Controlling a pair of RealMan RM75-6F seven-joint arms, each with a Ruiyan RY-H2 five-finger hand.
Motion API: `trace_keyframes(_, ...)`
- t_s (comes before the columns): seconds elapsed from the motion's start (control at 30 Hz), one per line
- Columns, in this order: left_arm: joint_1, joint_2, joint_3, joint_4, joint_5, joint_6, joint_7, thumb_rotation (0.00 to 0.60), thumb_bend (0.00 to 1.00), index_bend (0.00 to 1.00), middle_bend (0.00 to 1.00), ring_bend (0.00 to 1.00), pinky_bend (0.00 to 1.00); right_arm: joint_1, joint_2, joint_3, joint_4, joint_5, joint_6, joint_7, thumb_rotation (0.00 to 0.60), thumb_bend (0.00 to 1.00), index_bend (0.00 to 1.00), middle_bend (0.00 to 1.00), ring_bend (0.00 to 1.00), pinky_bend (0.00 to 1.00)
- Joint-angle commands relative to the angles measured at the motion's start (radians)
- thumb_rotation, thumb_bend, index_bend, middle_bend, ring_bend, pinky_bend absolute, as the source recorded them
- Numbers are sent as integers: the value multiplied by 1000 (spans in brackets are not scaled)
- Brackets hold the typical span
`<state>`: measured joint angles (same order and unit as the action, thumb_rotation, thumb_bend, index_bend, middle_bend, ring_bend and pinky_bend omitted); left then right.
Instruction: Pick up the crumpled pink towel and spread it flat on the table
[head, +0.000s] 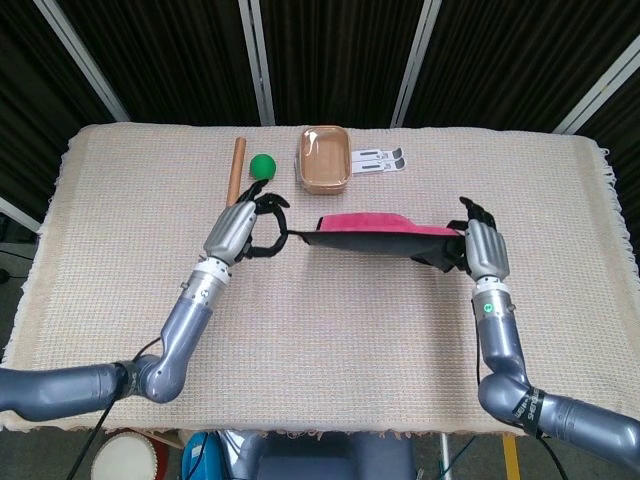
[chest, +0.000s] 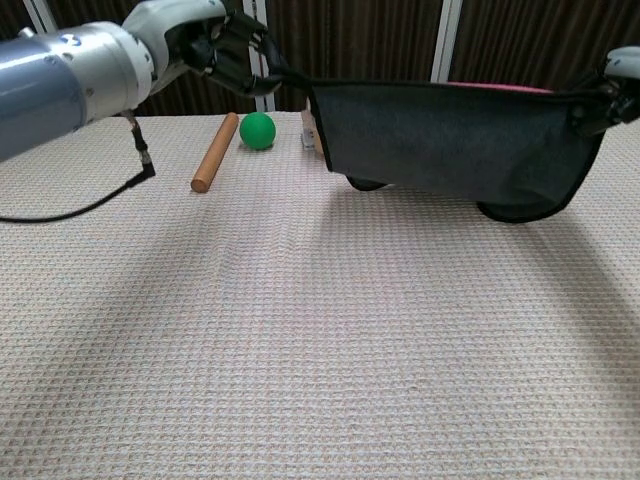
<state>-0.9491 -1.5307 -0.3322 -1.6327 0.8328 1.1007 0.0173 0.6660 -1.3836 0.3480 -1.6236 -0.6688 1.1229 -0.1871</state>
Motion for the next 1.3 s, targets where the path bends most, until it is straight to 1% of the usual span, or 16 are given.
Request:
trace_keyframes(0.03,77,14,74,-95,48,48,-14,600,537,609,288,22,95,-50,2,-56,-49,-71,17,34,600,612,671,96,0,0)
trace_keyframes(0.2,148,35,138,-167,105,86,-31,600,536,610,288,22,96,-95,-2,-111,-102,-154,54,48,600,612,671,96,0,0)
trace_keyframes(0.33,196,57,181,-214,161,108,-47,600,536,610,288,22,95,-125,-8,-150,-132,-199,76,51,600,612,671,96,0,0)
trace_keyframes(0.5,245,72,230,-242,227,129,-60,600,536,610,288,22,95,-162,-26,-196,-141,-243,93,61,600,612,671,97,0,0)
trace_keyframes(0.6,267,77,250,-246,252,133,-65,600,537,610,288,22,95,-181,-36,-220,-141,-265,100,62,600,612,672,96,0,0)
trace_keyframes(0.83,299,53,271,-221,284,124,-71,600,537,609,288,22,96,-213,-66,-253,-113,-303,101,74,600,611,671,96,0,0)
trace_keyframes(1.03,312,22,276,-199,295,108,-71,600,536,609,288,22,96,-229,-82,-262,-97,-326,97,87,600,611,671,96,0,0)
trace_keyframes(1.3,346,25,294,-240,362,126,-70,600,536,610,288,22,96,-264,-68,-281,-137,-387,124,97,600,611,671,97,0,0)
